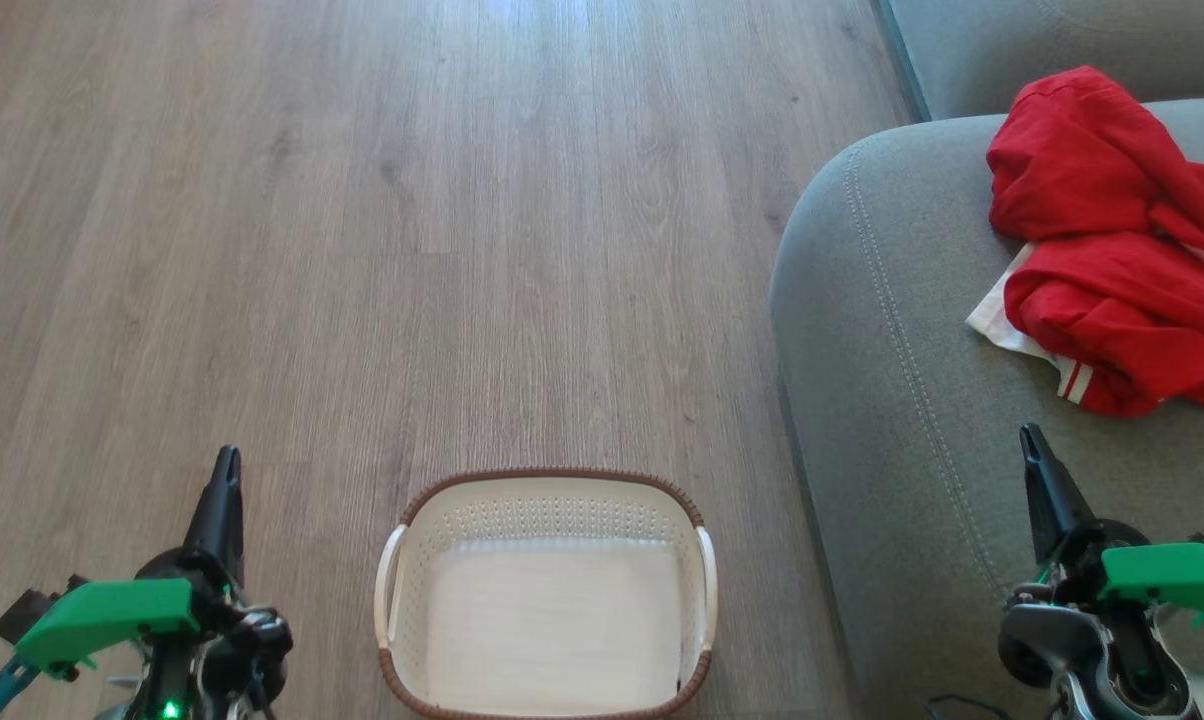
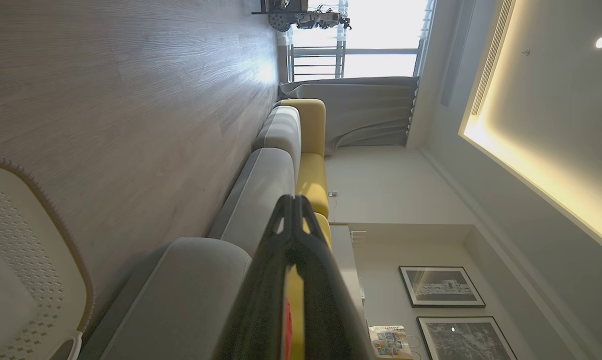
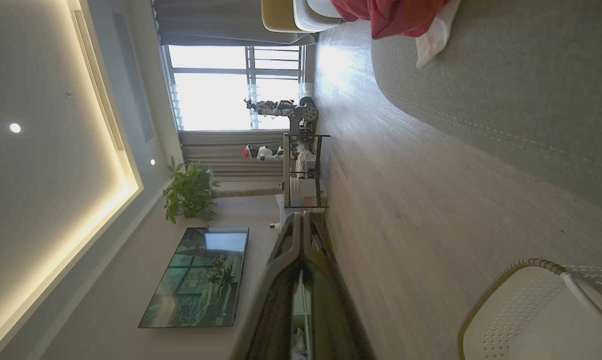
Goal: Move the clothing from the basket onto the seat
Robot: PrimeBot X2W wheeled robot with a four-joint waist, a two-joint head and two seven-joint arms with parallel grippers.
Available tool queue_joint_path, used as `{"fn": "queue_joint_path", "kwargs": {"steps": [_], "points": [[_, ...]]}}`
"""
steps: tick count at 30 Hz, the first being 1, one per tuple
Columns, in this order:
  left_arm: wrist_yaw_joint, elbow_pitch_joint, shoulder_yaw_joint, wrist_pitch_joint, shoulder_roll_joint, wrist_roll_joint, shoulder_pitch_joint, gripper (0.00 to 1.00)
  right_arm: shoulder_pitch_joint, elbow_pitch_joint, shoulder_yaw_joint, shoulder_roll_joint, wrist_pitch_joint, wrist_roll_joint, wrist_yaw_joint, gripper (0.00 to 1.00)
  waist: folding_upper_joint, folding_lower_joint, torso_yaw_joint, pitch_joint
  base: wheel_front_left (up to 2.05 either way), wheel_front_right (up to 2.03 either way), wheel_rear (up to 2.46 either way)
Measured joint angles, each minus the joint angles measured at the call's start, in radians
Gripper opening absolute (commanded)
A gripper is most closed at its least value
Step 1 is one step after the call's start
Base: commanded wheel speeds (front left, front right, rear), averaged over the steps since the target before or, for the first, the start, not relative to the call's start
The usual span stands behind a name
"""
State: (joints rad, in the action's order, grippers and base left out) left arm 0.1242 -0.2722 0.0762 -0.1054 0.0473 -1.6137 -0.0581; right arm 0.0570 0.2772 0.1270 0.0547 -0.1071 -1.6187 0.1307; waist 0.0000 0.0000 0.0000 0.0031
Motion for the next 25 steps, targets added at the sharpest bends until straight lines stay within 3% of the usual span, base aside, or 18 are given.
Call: {"fn": "queue_joint_path", "kwargs": {"steps": [25], "points": [[0.000, 0.000, 0.001, 0.000, 0.000, 0.000, 0.000, 0.00, 0.000, 0.000, 0.001, -0.001, 0.000, 0.000, 0.000, 0.00, 0.0000, 0.0000, 0.000, 0.000, 0.00, 0.00, 0.00]]}}
